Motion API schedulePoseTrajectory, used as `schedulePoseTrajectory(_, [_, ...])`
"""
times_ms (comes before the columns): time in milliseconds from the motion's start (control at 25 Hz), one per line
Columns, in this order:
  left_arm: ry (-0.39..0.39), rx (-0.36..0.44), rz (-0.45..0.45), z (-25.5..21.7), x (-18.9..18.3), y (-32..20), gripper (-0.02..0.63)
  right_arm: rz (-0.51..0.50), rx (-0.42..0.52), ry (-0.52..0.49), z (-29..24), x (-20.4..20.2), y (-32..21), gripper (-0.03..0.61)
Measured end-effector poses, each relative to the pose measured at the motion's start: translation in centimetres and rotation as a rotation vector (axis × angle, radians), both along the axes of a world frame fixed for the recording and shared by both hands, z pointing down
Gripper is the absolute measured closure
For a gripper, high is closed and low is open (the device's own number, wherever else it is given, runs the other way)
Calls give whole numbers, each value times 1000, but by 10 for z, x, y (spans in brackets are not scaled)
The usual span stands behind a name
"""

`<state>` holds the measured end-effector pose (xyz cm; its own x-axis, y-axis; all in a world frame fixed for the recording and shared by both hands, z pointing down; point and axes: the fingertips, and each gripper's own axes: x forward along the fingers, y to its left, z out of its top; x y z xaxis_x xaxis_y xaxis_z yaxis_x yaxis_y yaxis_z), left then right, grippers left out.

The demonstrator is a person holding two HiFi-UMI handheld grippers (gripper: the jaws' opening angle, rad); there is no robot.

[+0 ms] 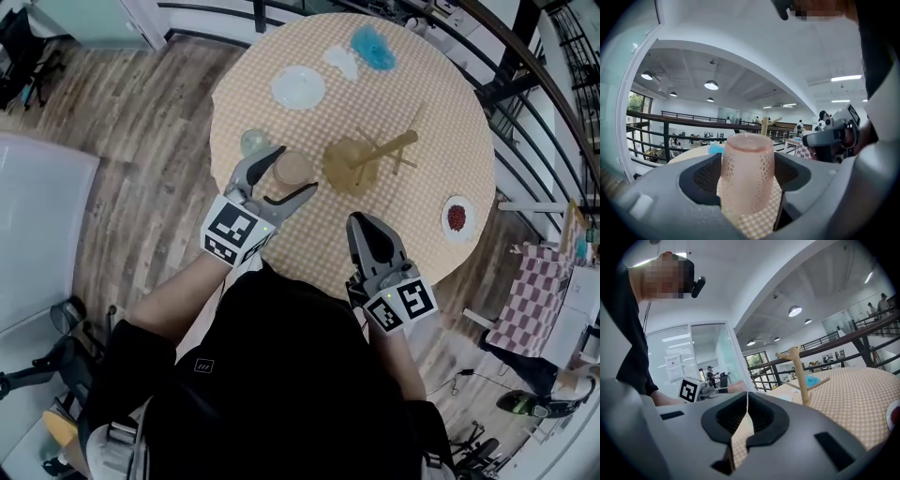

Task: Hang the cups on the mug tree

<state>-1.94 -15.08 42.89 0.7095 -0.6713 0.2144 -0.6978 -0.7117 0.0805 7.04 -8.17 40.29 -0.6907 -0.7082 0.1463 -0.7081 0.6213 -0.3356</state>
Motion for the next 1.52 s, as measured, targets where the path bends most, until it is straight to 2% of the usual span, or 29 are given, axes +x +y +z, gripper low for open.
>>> schedulePoseTrajectory(240, [30, 25, 24, -29, 28, -23, 270, 5, 6, -15, -3, 16, -5, 561])
schedulePoseTrajectory(560, [87, -3, 70, -42, 56, -61, 270, 37, -32, -26, 10, 35, -9, 561])
schedulePoseTrajectory(800, [160, -10, 81, -56, 68, -83, 270, 58, -54, -25, 19, 49, -10, 561])
schedulePoseTrajectory(1040, [146, -2, 81, -53, 70, -82, 270, 71, -53, -29, 19, 55, -10, 561])
schedulePoseTrajectory(1240, [166, 6, 66, -58, 67, -84, 270, 75, -57, -24, 22, 57, -13, 561])
schedulePoseTrajectory(1520, [168, 31, 92, -68, 76, -92, 270, 74, -57, -20, 21, 53, -15, 561])
